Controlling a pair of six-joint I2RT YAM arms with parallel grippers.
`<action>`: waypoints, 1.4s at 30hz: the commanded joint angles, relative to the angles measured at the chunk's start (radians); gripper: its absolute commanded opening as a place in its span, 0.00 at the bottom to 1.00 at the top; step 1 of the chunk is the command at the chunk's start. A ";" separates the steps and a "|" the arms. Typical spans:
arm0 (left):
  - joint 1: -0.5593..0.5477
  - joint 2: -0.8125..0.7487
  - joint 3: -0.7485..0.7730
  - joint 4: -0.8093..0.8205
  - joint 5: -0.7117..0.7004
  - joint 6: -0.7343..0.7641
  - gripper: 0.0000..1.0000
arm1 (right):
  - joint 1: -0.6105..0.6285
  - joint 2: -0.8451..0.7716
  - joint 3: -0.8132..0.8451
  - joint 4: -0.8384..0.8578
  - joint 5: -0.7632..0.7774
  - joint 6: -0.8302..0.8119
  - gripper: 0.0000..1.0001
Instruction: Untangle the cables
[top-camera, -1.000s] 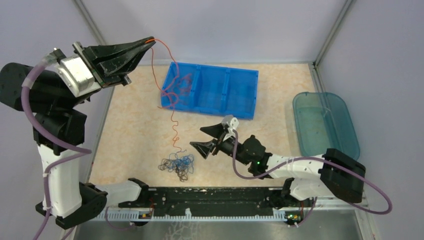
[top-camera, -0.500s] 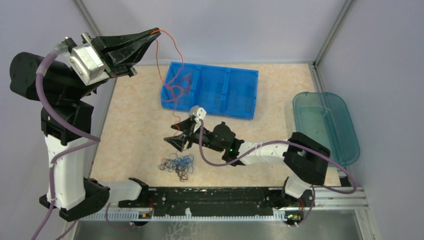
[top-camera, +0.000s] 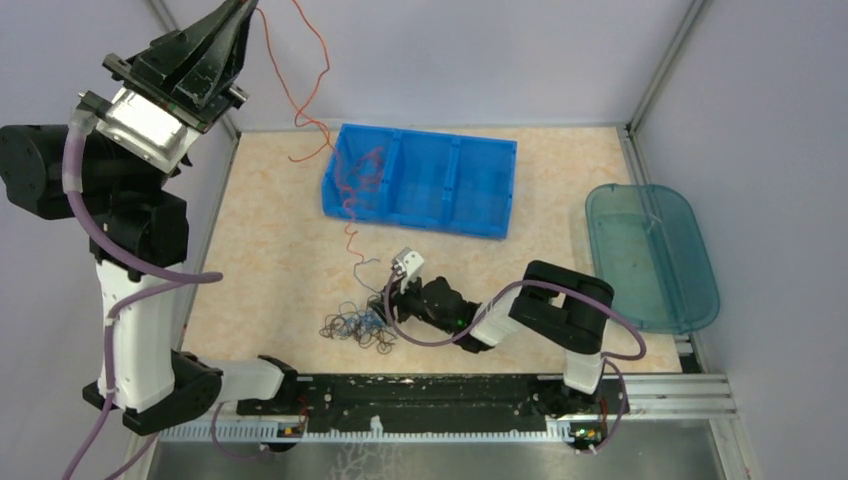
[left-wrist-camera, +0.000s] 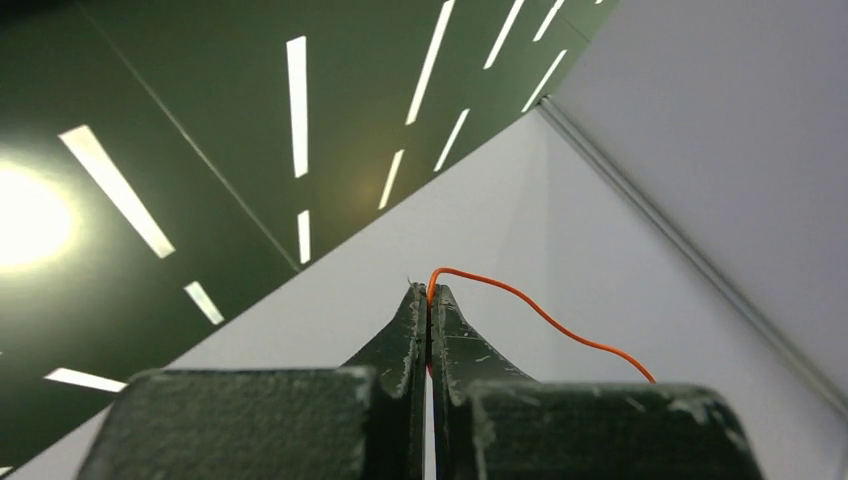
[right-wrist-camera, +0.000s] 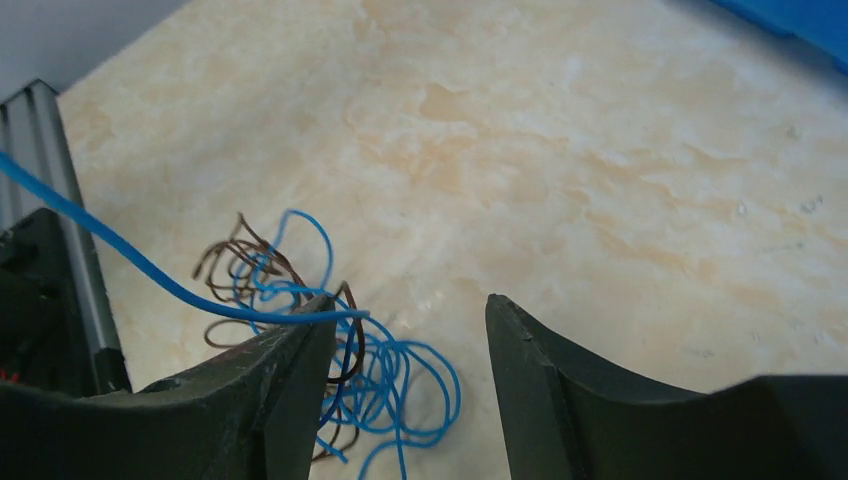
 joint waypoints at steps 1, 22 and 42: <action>-0.004 0.015 0.028 0.123 -0.084 0.133 0.00 | 0.009 0.011 -0.045 0.142 0.080 0.026 0.58; -0.005 0.204 0.258 0.473 -0.154 0.503 0.00 | -0.005 0.102 -0.217 0.334 0.218 0.174 0.00; -0.005 -0.067 -0.681 0.230 -0.313 0.370 0.00 | -0.122 -0.570 -0.246 -0.146 0.174 0.082 0.63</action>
